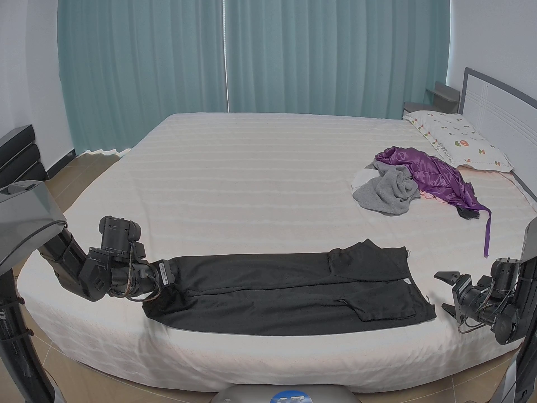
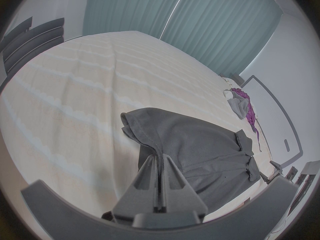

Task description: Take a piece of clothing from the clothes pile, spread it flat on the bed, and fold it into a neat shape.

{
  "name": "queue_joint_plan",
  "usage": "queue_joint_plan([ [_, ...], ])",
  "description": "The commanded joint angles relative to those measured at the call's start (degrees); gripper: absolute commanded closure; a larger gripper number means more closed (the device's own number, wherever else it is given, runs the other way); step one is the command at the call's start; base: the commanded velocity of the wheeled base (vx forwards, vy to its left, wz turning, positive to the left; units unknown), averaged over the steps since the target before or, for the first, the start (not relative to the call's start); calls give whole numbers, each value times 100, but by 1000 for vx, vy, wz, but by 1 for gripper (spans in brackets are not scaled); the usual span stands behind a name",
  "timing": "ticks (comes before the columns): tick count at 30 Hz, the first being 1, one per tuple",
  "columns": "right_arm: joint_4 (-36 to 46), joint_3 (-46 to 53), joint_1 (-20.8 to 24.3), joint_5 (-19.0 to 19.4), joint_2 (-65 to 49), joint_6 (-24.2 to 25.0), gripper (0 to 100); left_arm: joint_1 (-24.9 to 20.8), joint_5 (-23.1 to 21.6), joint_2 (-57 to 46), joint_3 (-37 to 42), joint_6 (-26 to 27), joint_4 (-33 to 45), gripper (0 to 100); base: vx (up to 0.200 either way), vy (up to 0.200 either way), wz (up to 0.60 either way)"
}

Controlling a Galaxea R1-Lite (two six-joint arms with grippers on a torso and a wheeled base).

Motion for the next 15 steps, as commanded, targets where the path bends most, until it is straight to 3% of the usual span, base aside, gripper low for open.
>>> queue_joint_plan([
  [1,-82,-3,3,10,49,0,0,-12,-2,-16,-14,-12,-5,100,0,0,0],
  [9,-82,-56,3,2,137,17,0,-65,-2,28,-173,-249,-5,100,0,0,0],
  [15,-82,-135,3,2,75,351,0,-153,-2,-8,-217,-451,-5,100,0,-200,0],
])
